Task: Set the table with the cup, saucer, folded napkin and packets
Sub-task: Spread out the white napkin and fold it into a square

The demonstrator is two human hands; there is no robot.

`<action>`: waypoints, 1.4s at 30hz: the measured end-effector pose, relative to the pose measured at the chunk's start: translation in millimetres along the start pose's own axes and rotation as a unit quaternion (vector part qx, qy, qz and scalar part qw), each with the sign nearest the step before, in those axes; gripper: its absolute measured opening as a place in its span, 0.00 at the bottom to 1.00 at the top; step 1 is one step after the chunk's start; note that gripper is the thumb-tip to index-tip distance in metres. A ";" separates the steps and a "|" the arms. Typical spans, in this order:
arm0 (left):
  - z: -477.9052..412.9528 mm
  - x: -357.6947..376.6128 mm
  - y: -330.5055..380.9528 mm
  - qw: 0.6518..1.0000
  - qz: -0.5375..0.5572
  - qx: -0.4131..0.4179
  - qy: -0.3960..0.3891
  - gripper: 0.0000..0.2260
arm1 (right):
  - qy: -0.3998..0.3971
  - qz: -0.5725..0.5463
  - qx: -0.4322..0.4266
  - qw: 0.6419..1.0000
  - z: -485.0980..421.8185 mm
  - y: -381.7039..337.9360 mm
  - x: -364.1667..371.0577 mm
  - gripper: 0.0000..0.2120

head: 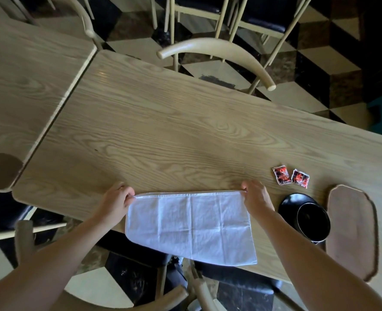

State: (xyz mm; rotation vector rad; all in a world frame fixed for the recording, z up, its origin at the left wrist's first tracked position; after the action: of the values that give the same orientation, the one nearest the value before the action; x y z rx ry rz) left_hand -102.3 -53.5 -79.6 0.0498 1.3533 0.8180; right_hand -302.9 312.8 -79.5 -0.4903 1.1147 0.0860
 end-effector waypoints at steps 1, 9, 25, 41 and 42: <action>-0.8 1.1 0.3 1.000 -0.005 0.008 -0.007 0.06 | -0.014 0.010 0.003 1.000 -0.7 -0.1 1.4 0.06; -2.5 -5.9 6.2 0.999 -0.001 0.042 -0.010 0.08 | -0.005 0.035 -0.015 0.999 2.6 -2.1 -1.8 0.10; -17.4 -5.5 9.0 1.000 -0.015 0.016 0.013 0.10 | -0.017 0.021 0.022 0.999 4.3 0.7 -4.1 0.13; -34.3 9.7 12.7 0.997 -0.052 -0.017 -0.053 0.07 | -0.034 0.040 0.042 0.998 4.9 5.2 0.1 0.14; -35.2 9.9 12.5 0.997 -0.053 -0.021 -0.058 0.08 | -0.047 0.039 0.048 0.997 3.2 6.4 1.6 0.13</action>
State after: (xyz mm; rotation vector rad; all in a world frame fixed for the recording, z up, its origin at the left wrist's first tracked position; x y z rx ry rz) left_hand -139.2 -53.6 -91.1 -0.0078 1.2174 0.7429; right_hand -301.5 319.5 -81.9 -0.3528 1.0406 0.1214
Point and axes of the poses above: each hand's wrist, its own z-axis away from the middle knuckle, its own x-axis out of the palm, y = z × x, the point moved 10 cm from there along -z, towards the middle knuckle, and after that the axes turned 8 degrees about -x, right-handed, at the moved point
